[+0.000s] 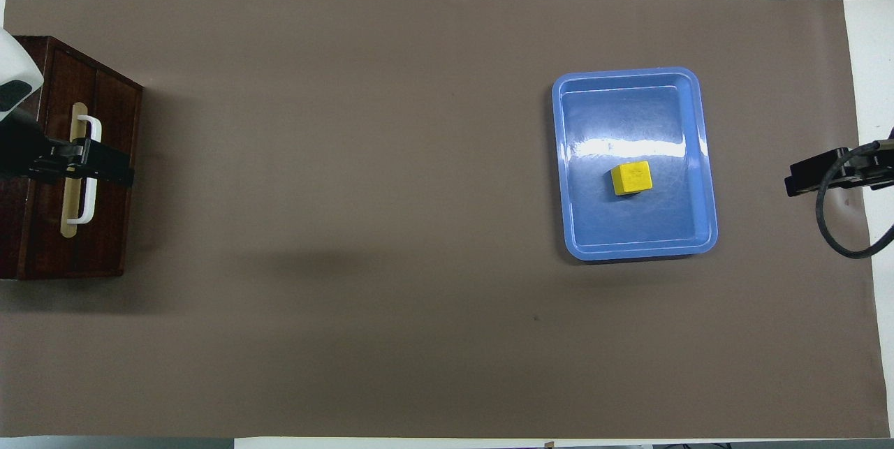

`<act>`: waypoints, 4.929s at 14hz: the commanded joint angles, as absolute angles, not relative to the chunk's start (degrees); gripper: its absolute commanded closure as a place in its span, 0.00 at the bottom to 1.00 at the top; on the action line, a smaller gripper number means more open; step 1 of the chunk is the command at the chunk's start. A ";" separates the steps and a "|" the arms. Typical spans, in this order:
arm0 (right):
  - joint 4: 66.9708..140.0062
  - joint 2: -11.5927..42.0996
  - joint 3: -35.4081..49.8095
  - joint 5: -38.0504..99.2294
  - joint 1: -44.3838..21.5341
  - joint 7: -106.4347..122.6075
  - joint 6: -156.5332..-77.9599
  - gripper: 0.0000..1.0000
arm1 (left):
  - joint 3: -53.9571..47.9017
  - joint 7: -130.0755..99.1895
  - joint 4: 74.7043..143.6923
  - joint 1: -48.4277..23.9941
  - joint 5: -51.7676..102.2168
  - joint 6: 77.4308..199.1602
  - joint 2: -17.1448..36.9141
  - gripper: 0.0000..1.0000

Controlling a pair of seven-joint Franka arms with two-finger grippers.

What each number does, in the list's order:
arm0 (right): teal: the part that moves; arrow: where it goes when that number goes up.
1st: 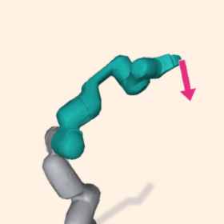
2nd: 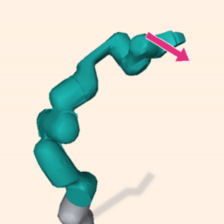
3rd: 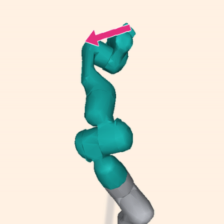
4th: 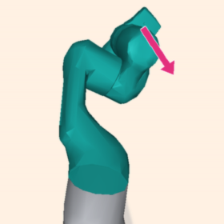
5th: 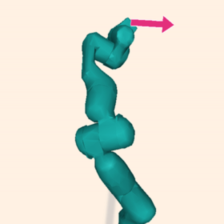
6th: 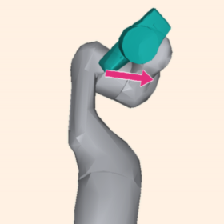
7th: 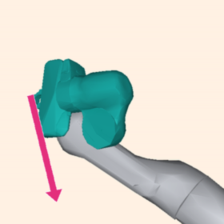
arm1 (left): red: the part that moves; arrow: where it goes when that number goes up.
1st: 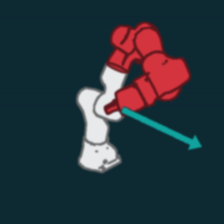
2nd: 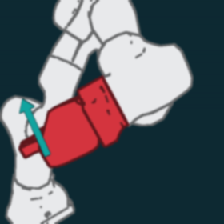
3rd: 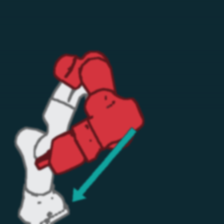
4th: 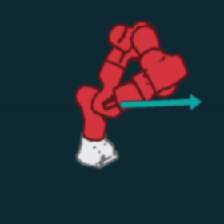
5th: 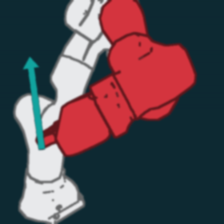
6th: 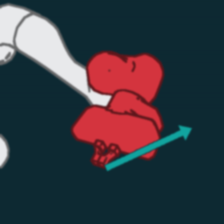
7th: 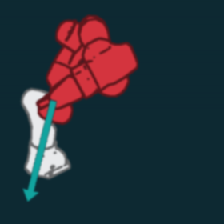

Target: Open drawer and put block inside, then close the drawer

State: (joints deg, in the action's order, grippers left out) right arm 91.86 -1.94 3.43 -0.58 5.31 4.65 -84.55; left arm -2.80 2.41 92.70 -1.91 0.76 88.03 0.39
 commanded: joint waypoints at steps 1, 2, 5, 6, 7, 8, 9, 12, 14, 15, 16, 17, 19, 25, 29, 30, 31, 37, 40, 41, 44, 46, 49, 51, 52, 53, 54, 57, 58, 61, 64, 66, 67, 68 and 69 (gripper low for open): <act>90.88 -1.50 3.69 0.00 5.62 3.95 -83.67 0.00 | -2.55 3.51 94.83 -2.02 1.32 89.30 -1.05 0.00; 90.79 -1.49 3.69 0.09 5.62 4.04 -83.67 0.00 | -2.55 3.52 94.75 -2.02 1.32 89.64 -1.05 0.00; 90.88 -1.58 3.69 0.00 5.71 4.39 -84.02 0.00 | -2.37 4.65 99.38 -2.02 0.18 95.41 -2.63 0.00; 90.88 -1.58 3.69 -0.09 5.63 4.22 -84.20 0.00 | -2.46 5.53 101.93 -1.93 -2.09 98.67 -3.33 0.00; 90.88 -1.58 3.69 -0.35 5.45 3.87 -84.72 0.00 | -2.46 6.32 104.22 -1.93 -4.72 101.22 -3.69 0.00; 90.88 -1.58 3.69 -0.44 5.45 4.04 -85.34 0.00 | -2.46 6.42 105.63 -1.93 -6.66 103.51 -3.43 0.00; 91.05 -1.67 3.78 -0.35 5.62 4.48 -85.60 0.00 | -2.46 6.42 106.60 -1.76 -9.03 105.54 -2.91 0.00; 91.93 -1.76 3.69 -0.26 5.80 4.92 -85.96 0.00 | -2.37 6.85 110.90 -0.18 -13.35 113.43 -0.97 0.00; 94.03 -2.81 3.69 0.09 6.06 2.30 -88.14 0.00 | -2.37 6.68 112.32 1.05 -14.15 116.27 0.43 0.00; 95.17 -2.90 3.69 0.70 6.06 -0.41 -88.94 0.00 | -2.37 6.51 112.41 1.14 -14.85 116.89 1.31 0.00; 95.97 -3.07 3.69 1.05 6.15 -3.14 -88.95 0.00 | -2.37 6.50 112.50 1.14 -17.20 117.85 2.36 0.00; 97.19 -3.42 3.60 2.36 6.07 -6.38 -89.29 0.00 | -2.37 6.50 113.11 1.75 -18.71 119.51 3.16 0.00; 100.44 -4.30 3.60 4.74 5.80 -13.76 -91.04 0.00 | -2.37 6.24 114.86 2.37 -18.90 122.50 3.95 0.00; 105.55 2.00 3.52 15.71 7.29 -34.14 -97.63 0.00 | -2.72 0.91 116.28 1.50 -18.90 128.93 6.15 0.00; 109.50 7.46 3.43 24.77 8.61 -41.38 -107.38 0.00 | -2.73 -10.00 116.19 -6.84 -18.72 126.66 5.98 0.00; 111.34 7.56 3.43 26.87 8.35 -43.48 -109.40 0.00 | -2.81 -11.41 116.10 -7.73 -18.63 126.04 5.89 0.00; 112.14 8.34 3.43 28.55 8.26 -44.64 -110.90 0.00 | -2.81 -12.12 116.02 -9.04 -18.46 125.77 5.89 0.00; 109.78 18.01 3.16 36.10 10.10 -45.53 -110.74 0.00 | -2.90 -15.47 115.75 -13.53 -17.06 123.75 5.54 0.00; 107.24 21.34 2.99 39.54 10.55 -48.07 -109.08 0.00 | -2.90 -15.47 115.84 -14.68 -16.52 123.40 5.45 0.00; 107.14 21.97 2.99 40.94 10.55 -48.69 -109.07 0.00 | -2.90 -15.38 115.75 -14.59 -16.61 123.14 5.45 0.00; 107.75 22.32 2.90 41.66 10.20 -49.66 -109.34 0.00 | -2.64 -14.60 111.82 -13.72 -16.96 119.21 6.32 0.00; 108.19 22.32 2.90 41.57 9.93 -49.57 -110.30 0.00 | -2.55 -13.46 111.35 -12.23 -17.23 119.35 7.12 0.00; 108.63 22.41 2.90 41.57 9.67 -49.48 -111.96 0.00 | -2.55 -10.63 114.24 -10.11 -17.23 121.54 6.33 0.00; 109.94 22.41 2.90 41.57 9.58 -49.13 -114.16 0.00 | -2.64 -11.16 116.01 -10.11 -17.14 123.48 5.89 0.00; 110.56 22.41 2.90 41.57 9.49 -48.96 -115.21 0.00 | -2.64 -11.25 116.10 -10.02 -17.14 124.01 5.89 0.00; 110.83 22.41 2.99 41.57 9.49 -48.96 -115.75 0.00 | -2.72 -11.42 116.10 -10.02 -17.14 124.62 6.15 0.00; 110.83 22.41 2.99 41.57 9.41 -48.96 -115.84 0.00 | -2.72 -12.99 116.10 -10.28 -16.96 125.67 6.41 0.00; 110.74 22.41 2.99 41.57 9.40 -48.96 -115.75 0.00 | -2.90 -18.10 116.02 -12.21 -16.61 126.21 6.59 0.00; 110.74 22.41 2.99 41.57 9.40 -48.96 -115.75 0.00 | -2.90 -18.63 115.84 -12.56 -16.52 126.12 6.68 0.00; 110.74 22.41 2.99 41.57 9.40 -48.87 -115.66 0.09 | -2.90 -20.13 115.75 -14.68 -16.52 125.60 6.68 0.00; 110.65 22.41 2.99 41.48 9.40 -48.87 -115.75 0.77 | -2.90 -21.62 115.84 -15.56 -16.52 125.25 6.50 0.00; 110.48 22.41 2.99 41.57 9.14 -48.87 -115.84 1.00 | -2.90 -21.45 115.67 -15.47 -16.52 124.19 6.42 0.00; 110.48 22.41 2.99 41.57 9.05 -48.95 -115.84 1.00 | -2.90 -21.45 115.58 -15.47 -16.52 123.75 6.42 0.00; 110.48 22.33 2.99 41.57 9.05 -48.96 -115.93 1.00 | -2.81 -21.45 114.79 -15.47 -16.52 122.18 6.59 0.00; 110.30 22.32 2.99 41.49 9.05 -49.04 -115.84 1.00 | -2.81 -21.45 112.70 -15.47 -16.52 119.64 6.85 0.00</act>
